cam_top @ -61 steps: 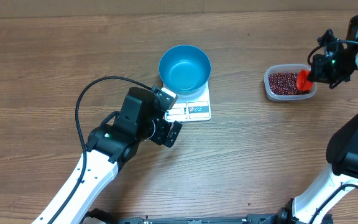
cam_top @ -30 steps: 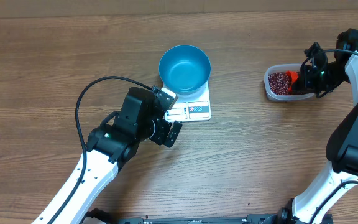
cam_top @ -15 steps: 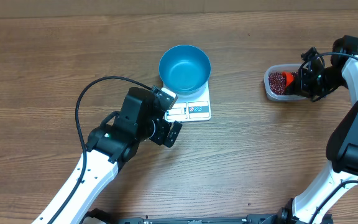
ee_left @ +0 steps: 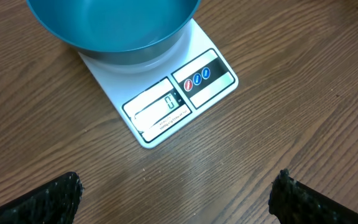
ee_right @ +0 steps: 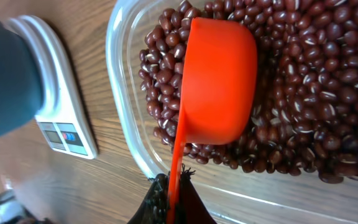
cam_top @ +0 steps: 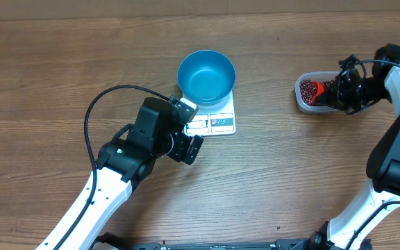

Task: Scoop item into bowl and weigh 150g on scale
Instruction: 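Dip the red scoop into the bean tub with the right gripper, then lift the filled scoop with the right gripper over the blue bowl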

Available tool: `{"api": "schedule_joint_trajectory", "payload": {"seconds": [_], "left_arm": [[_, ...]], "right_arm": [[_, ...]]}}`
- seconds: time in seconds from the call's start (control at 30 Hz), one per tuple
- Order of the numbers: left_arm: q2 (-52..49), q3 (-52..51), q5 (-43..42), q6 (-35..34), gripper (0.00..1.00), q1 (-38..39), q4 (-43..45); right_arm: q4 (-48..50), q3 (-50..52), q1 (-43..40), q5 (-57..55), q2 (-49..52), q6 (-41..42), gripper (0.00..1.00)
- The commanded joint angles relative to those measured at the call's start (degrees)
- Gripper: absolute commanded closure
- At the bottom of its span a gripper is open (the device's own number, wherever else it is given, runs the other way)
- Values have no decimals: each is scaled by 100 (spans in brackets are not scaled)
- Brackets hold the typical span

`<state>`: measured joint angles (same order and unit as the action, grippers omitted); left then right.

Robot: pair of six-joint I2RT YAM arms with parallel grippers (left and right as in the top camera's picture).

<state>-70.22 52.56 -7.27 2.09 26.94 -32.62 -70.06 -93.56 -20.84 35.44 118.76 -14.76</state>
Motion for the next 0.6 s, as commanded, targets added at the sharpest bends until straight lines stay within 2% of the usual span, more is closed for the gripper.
{"api": "schedule_joint_trajectory", "payload": {"seconds": [0.0,0.2,0.57], "left_arm": [[-17,118,37,55,1,-31,-9],[-17,118,37,52,1,-31,-15],[-17,118,37,52,0,-31,-15]], "right_arm": [[15,33,-190,540,63,17,96],[-98,35,-450,640,63,-28,96],[-376,35,-944,1569,63,-564,96]]}}
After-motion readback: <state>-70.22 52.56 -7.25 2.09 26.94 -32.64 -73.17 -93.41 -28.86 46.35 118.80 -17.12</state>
